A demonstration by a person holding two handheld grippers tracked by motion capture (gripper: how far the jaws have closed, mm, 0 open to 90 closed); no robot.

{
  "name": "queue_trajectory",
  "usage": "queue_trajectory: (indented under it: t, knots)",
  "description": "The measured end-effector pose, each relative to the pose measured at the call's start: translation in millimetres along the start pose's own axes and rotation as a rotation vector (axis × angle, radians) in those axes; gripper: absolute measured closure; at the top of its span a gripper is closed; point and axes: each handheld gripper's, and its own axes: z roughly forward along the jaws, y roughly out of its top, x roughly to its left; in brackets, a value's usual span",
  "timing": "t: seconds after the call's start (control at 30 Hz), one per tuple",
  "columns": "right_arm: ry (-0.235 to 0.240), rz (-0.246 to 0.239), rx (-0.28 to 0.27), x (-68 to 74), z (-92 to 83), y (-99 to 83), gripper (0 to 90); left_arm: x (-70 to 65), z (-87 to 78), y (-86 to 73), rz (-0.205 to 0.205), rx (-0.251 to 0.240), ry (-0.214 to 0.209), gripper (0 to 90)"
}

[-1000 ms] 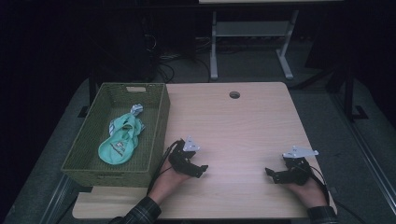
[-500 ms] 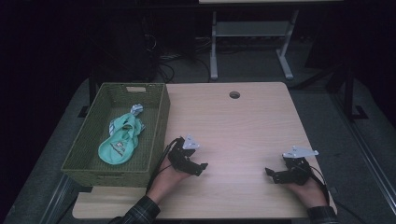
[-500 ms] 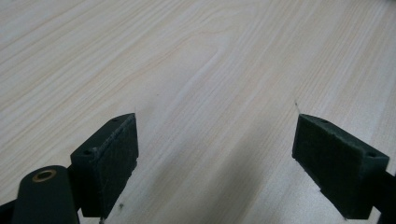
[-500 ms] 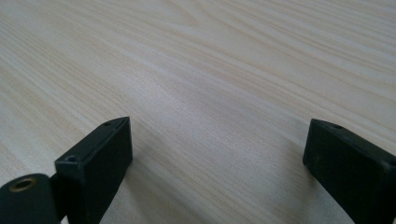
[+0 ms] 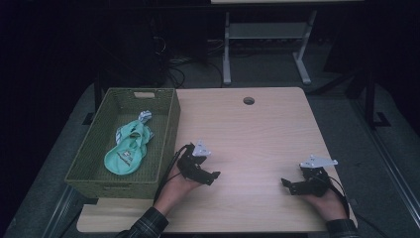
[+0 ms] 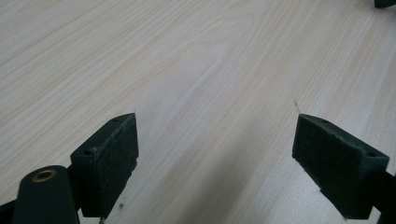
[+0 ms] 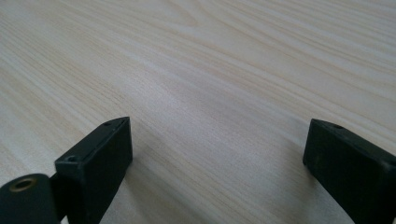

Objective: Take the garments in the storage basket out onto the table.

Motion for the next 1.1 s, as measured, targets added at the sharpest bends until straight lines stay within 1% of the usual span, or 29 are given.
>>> queue_trajectory:
  t: [0.37, 0.63, 0.8, 0.9, 1.07, 1.1]
  knots:
    - [0.0, 0.0, 0.0, 0.0, 0.0, 0.0, 7.8, 1.4, -5.8, 5.5, -0.005, -0.005, -0.006, 13.9]
    - [0.0, 0.0, 0.0, 0.0, 0.0, 0.0, 7.8, 1.8, -8.9, 10.1, 0.005, 0.001, -0.008, 13.9]
    - [0.0, 0.0, -0.001, 0.0, 0.1, -0.1, 7.8, 2.2, -11.5, 12.2, -0.003, -0.003, -0.014, 13.9]
    - [0.0, 0.0, 0.0, 0.0, 0.0, 0.0, 7.8, 2.5, -12.1, 13.0, 0.007, 0.003, -0.017, 13.9]
    - [0.0, 0.0, 0.0, 0.0, 0.0, 0.0, 7.8, 2.0, -13.6, 14.7, 0.001, 0.003, -0.022, 13.9]
    - [0.0, -0.001, 0.0, 0.0, 0.0, 0.0, 7.8, 2.3, -14.3, 15.3, 0.006, 0.005, -0.022, 13.9]
